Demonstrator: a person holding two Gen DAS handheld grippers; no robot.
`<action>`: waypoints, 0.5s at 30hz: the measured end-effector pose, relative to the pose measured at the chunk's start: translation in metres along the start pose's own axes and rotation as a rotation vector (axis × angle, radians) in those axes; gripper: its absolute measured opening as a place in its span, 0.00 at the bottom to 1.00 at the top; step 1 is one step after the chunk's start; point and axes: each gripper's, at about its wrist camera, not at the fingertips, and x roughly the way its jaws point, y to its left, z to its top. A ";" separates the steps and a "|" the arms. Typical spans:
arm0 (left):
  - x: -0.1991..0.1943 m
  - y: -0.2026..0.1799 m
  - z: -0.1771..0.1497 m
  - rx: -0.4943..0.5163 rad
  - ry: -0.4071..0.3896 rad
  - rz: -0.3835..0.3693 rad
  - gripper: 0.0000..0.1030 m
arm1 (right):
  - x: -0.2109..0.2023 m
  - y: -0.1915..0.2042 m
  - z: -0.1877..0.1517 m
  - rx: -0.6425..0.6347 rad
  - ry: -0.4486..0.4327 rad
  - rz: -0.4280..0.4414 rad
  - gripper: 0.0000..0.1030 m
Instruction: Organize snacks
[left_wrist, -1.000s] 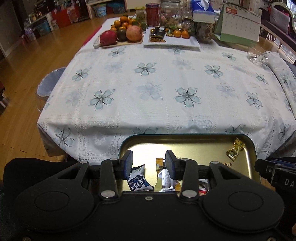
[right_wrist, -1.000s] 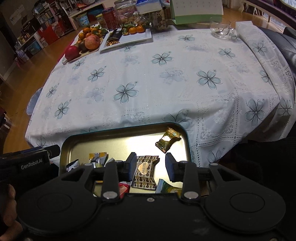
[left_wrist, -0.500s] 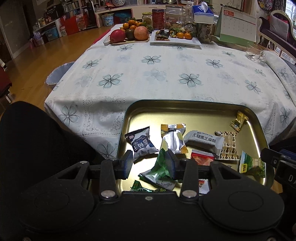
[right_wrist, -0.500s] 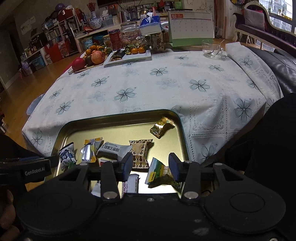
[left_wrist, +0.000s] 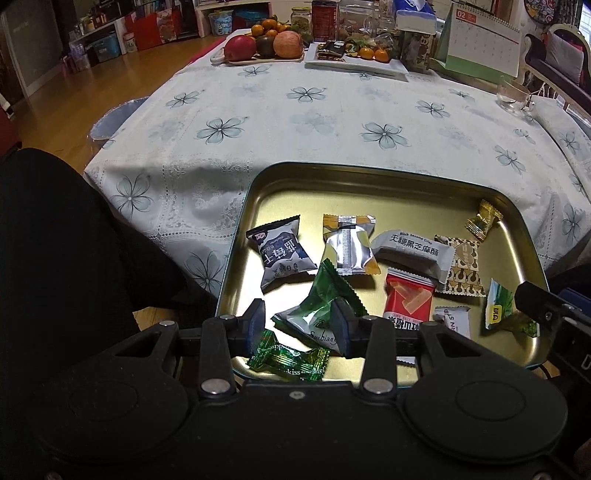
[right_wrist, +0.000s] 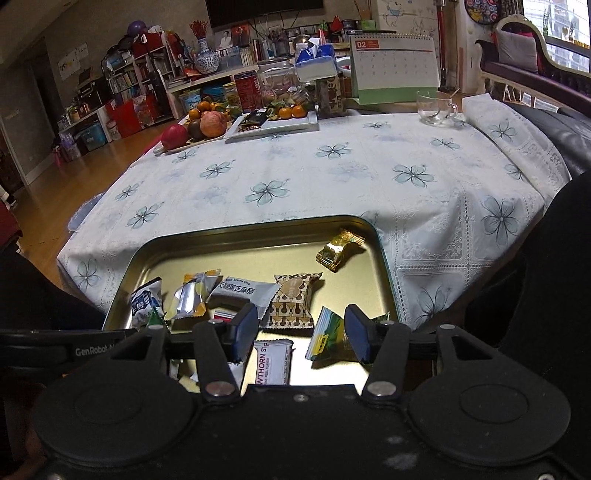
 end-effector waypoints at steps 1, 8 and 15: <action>0.001 -0.001 -0.001 0.003 0.000 0.008 0.47 | 0.001 0.001 0.000 -0.007 -0.003 -0.002 0.54; 0.002 -0.010 -0.003 0.057 -0.014 0.024 0.47 | 0.007 0.003 -0.001 -0.018 0.015 0.007 0.56; 0.001 -0.013 -0.004 0.076 -0.017 0.017 0.47 | 0.008 0.005 -0.003 -0.023 0.016 0.008 0.58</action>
